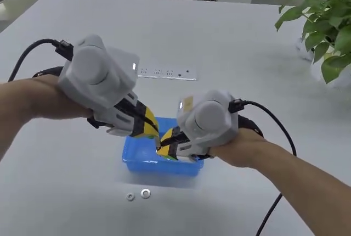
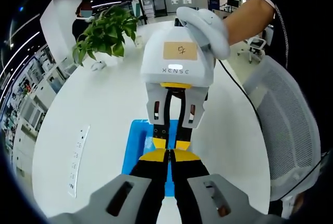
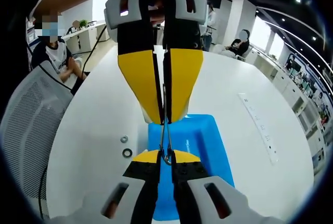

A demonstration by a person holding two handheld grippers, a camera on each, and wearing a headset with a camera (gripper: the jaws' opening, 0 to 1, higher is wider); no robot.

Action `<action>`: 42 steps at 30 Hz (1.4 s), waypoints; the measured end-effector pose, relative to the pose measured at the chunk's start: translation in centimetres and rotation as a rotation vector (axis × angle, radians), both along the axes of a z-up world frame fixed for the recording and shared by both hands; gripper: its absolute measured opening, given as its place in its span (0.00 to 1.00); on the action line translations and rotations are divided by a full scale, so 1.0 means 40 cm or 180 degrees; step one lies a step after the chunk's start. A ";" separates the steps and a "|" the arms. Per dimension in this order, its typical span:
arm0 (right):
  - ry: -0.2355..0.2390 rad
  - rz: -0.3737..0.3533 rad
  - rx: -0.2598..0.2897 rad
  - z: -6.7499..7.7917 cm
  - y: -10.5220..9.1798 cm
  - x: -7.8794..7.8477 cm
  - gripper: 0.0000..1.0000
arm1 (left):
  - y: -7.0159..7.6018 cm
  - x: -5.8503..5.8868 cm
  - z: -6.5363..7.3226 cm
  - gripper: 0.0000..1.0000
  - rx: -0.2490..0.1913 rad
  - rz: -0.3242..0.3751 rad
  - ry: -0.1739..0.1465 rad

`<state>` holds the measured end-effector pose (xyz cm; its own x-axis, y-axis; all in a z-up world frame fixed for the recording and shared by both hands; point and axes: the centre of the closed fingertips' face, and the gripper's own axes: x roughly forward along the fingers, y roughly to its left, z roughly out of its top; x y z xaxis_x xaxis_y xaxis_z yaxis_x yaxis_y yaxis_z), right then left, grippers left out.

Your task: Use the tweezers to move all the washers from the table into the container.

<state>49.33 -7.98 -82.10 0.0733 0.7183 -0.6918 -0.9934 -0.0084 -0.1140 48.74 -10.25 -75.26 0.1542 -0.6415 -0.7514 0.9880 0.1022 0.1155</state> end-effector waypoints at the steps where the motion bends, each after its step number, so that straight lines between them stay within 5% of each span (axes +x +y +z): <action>1: 0.0011 -0.0005 -0.0003 -0.003 0.000 0.002 0.09 | 0.000 0.003 -0.003 0.06 0.0002 -0.0001 0.0003; 23: 0.0230 -0.0059 -0.0122 -0.077 -0.006 0.035 0.09 | -0.008 0.042 -0.075 0.06 0.0004 0.0017 0.0142; 42: 0.0257 -0.0067 -0.0154 -0.095 -0.005 0.042 0.10 | -0.009 0.051 -0.091 0.06 -0.0009 0.0051 0.0140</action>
<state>51.01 -8.19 -85.92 0.0306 0.6827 -0.7300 -0.9994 0.0090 -0.0334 50.79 -10.59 -78.91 0.1312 -0.6413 -0.7560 0.9904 0.1182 0.0717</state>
